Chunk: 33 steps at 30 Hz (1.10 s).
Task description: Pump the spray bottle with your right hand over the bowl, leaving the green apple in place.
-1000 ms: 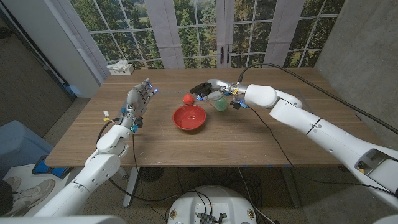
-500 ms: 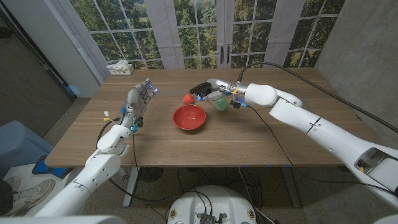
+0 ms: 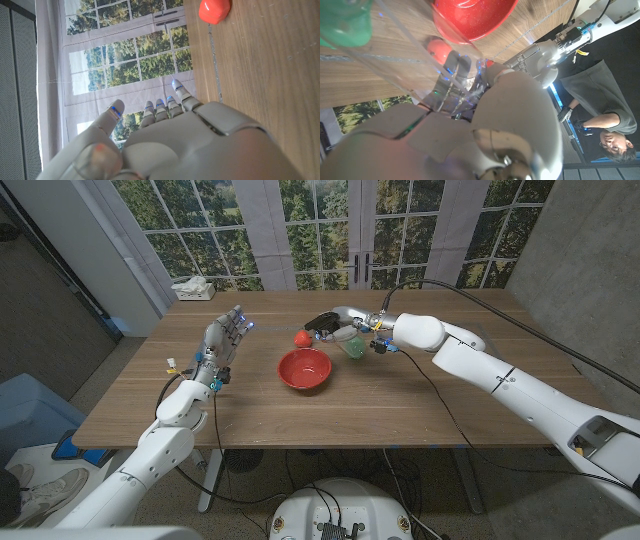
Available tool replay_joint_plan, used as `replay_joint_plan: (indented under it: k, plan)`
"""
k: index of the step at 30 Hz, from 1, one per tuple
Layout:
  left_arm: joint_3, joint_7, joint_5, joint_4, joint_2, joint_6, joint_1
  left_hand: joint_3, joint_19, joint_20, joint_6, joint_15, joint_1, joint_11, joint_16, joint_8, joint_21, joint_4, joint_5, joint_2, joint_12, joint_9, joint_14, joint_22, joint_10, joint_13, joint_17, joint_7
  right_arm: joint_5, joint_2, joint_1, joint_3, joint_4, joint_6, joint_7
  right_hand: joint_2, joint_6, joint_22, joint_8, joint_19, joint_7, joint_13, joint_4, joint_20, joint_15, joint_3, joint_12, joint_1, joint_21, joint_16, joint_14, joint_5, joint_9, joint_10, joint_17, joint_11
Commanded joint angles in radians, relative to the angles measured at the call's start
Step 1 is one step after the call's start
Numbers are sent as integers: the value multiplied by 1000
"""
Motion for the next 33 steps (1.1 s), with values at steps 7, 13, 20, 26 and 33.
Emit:
replay_joint_plan:
  k: [7,13,20,26,33]
  plan:
    - [-2,-11,-7,12,-2,-6,-6,6,9,0,4,-15,-11,-5,-1,2,-5,1,4,70,-3,6,-3,1,-6,3,0,-6,-1,15,12,-8,17,13,-1,21,-106,5,-244,-11,3,-15,-27,-119,-149,145,14,-12,16,83,-22,3,-192,-13,37,3]
    - [-3,-15,-10,17,-2,-6,-9,6,10,0,5,-15,-11,-6,-1,2,-7,1,3,69,-3,6,-3,1,-5,3,0,-7,8,19,21,-10,21,8,13,22,-84,4,-272,-11,8,-13,-26,-117,-149,150,20,-16,19,86,-23,4,-224,-16,36,-1]
    - [-3,-19,-11,23,-3,-7,-14,7,11,0,5,-15,-12,-5,-1,2,-9,1,3,69,-3,6,-3,1,-5,3,0,-7,14,23,33,-15,31,10,28,22,-21,4,-295,-14,5,-10,-27,-119,-151,158,29,-19,22,90,-26,4,-265,-19,36,-2]
    - [-4,-21,-14,25,-3,-6,-15,7,11,0,5,-16,-12,-6,-1,2,-11,0,3,68,-3,6,-3,1,-5,3,0,-7,13,26,43,-19,37,10,38,24,145,3,-306,-20,11,1,-27,-122,-153,163,51,-25,27,98,-35,1,-323,-19,37,9]
    - [-4,-19,-15,28,-6,-7,-15,7,12,0,6,-15,-12,-6,-1,3,-13,0,3,67,-3,6,-3,1,-5,3,0,-7,17,34,54,-24,51,10,47,25,268,2,-302,-22,34,5,-29,-122,-153,166,62,-26,29,101,-39,0,-355,-24,35,18]
